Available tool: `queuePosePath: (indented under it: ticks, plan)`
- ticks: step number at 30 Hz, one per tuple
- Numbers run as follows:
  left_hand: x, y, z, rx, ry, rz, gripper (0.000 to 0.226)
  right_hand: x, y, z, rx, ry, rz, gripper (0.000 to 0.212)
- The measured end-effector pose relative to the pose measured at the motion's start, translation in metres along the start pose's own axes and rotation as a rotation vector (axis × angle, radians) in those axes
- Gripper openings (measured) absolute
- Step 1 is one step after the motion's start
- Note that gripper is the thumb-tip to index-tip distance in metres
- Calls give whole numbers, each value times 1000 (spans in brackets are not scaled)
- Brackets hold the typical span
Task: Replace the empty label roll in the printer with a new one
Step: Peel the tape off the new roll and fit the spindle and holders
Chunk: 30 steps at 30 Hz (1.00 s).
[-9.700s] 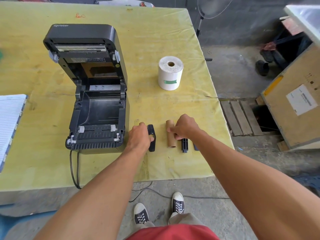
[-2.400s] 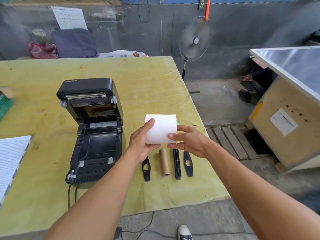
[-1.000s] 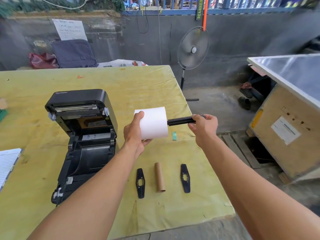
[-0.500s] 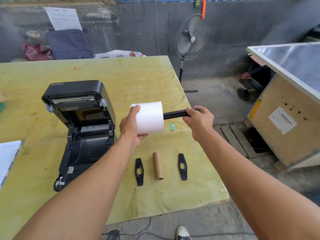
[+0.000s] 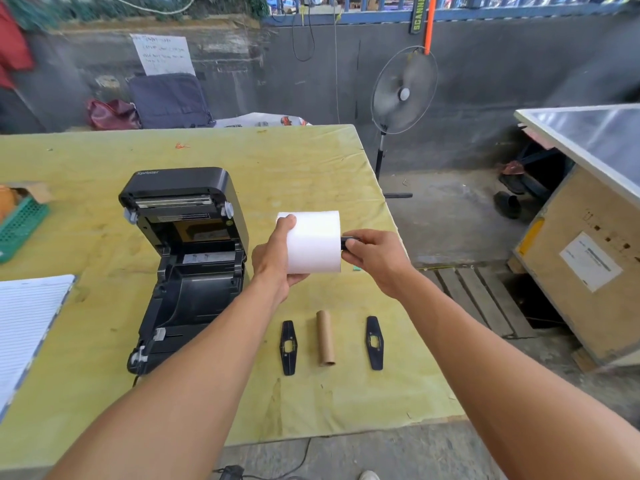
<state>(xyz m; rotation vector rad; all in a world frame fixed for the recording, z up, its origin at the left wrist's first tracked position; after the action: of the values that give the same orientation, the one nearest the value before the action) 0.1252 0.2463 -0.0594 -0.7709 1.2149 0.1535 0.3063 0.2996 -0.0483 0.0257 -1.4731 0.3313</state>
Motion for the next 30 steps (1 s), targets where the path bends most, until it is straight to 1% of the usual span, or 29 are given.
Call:
queuePosePath:
  ticks: [2,6,8,10,11,13,14,15,16,17,18,19,20,21,23,25,27,30]
  plan:
    - [0,-3,1,-16,12,16,39,-1,-2,2,22,-90,-26,22]
    - [6,-6,3,-19,18,5,37,-5,-6,-5,-37,-56,-37,19]
    - [10,-7,5,-6,28,-4,39,-8,-7,-10,-84,-79,-34,14]
    - [16,-8,6,4,34,-15,42,-10,-10,-12,-79,-106,-43,17]
    - [18,-9,5,4,31,-22,43,-12,-11,-12,-64,-90,-42,17]
    - [24,-10,3,2,14,-40,46,-18,-12,-16,-53,-8,-17,9]
    - [27,-10,2,3,2,-48,48,-24,-12,-20,-82,18,9,6]
    - [29,-10,1,8,-10,-55,51,-32,-11,-27,-142,-18,44,7]
    - [32,-10,0,13,-23,-59,52,-41,-12,-35,-215,-168,77,11]
    - [33,-10,-2,18,-32,-61,53,-50,-13,-42,-261,-421,102,14]
    - [35,-10,-3,23,-36,-61,52,-60,-15,-47,-261,-680,131,16]
    - [35,-9,-4,26,-36,-60,51,-73,-19,-47,-219,-880,161,15]
    - [36,-9,-5,27,-34,-58,50,-87,-24,-46,-156,-1007,202,13]
    - [36,-9,-7,24,-33,-57,49,-101,-30,-44,-97,-1071,247,12]
    - [36,-8,-10,7,-34,-49,47,-122,-38,-41,-35,-1144,296,18]
    - [35,-7,-14,-12,-32,-38,46,-131,-40,-38,-29,-1196,253,24]
    - [34,-5,-17,-25,-32,-31,46,-132,-37,-36,-53,-1197,216,21]
    - [33,-3,-19,-40,-30,-27,46,-133,-30,-40,-79,-1142,272,28]
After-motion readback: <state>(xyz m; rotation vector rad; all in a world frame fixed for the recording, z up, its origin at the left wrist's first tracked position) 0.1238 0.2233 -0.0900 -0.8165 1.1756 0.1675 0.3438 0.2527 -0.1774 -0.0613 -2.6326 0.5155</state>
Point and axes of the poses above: each hand's wrist, its own y-axis towards the middle knuckle, its own z-axis out of the palm, x = y × z, the point moved 5 cm from there along y, towards the middle knuckle, and after that the axes turned 4 degrees about y, right-handed, at the moved point
